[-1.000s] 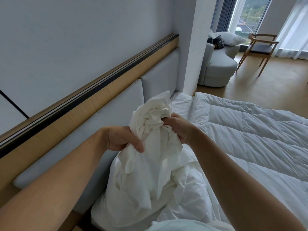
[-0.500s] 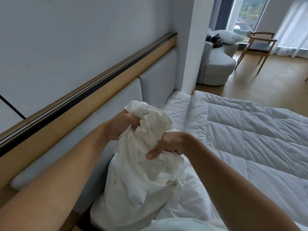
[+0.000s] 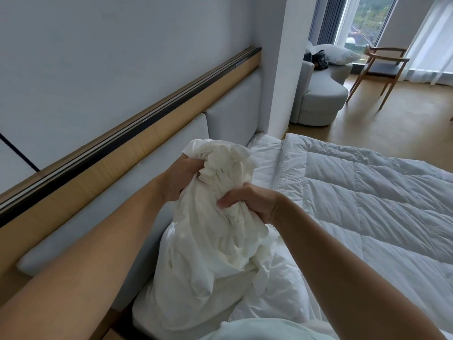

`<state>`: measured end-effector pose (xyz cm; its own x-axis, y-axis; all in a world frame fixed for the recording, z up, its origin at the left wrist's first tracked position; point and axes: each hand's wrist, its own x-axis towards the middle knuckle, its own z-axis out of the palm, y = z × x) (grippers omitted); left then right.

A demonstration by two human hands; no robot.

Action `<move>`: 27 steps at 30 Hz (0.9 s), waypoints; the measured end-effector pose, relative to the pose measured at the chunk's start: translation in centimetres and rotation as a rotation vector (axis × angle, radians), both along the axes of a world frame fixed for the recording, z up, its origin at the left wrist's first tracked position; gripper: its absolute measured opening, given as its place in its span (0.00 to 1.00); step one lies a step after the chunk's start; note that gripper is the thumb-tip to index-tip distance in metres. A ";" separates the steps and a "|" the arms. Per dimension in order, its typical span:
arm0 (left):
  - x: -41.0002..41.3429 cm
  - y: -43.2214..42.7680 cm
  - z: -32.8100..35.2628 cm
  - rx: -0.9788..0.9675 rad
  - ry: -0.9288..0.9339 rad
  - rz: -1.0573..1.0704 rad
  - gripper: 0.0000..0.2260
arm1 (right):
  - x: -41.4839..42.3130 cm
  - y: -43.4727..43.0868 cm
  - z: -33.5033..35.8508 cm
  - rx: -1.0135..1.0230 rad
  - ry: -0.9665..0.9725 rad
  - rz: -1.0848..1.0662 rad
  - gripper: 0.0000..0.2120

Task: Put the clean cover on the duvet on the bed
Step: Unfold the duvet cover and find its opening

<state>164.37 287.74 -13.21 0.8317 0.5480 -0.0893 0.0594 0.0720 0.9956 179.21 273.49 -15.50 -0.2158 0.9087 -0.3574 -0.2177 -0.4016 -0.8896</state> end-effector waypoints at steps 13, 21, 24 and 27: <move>0.5 -1.4 0.3 0.067 0.020 -0.032 0.14 | 1.9 -0.9 0.7 0.017 -0.054 0.231 0.18; 0.3 -0.6 0.8 0.037 0.060 0.052 0.15 | 3.5 -0.1 1.3 0.052 -0.054 -0.139 0.16; -0.2 -0.7 1.4 -0.058 0.148 -0.063 0.17 | 4.1 0.6 2.3 0.117 0.069 -0.299 0.18; -0.5 -1.2 2.2 -0.101 0.275 -0.233 0.28 | 4.2 1.4 3.2 0.176 0.081 -0.374 0.17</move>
<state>163.87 286.54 -11.05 0.8705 0.3236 -0.3707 0.3502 0.1217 0.9287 183.42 274.91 -12.26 0.1191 0.9755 -0.1851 -0.3920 -0.1251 -0.9114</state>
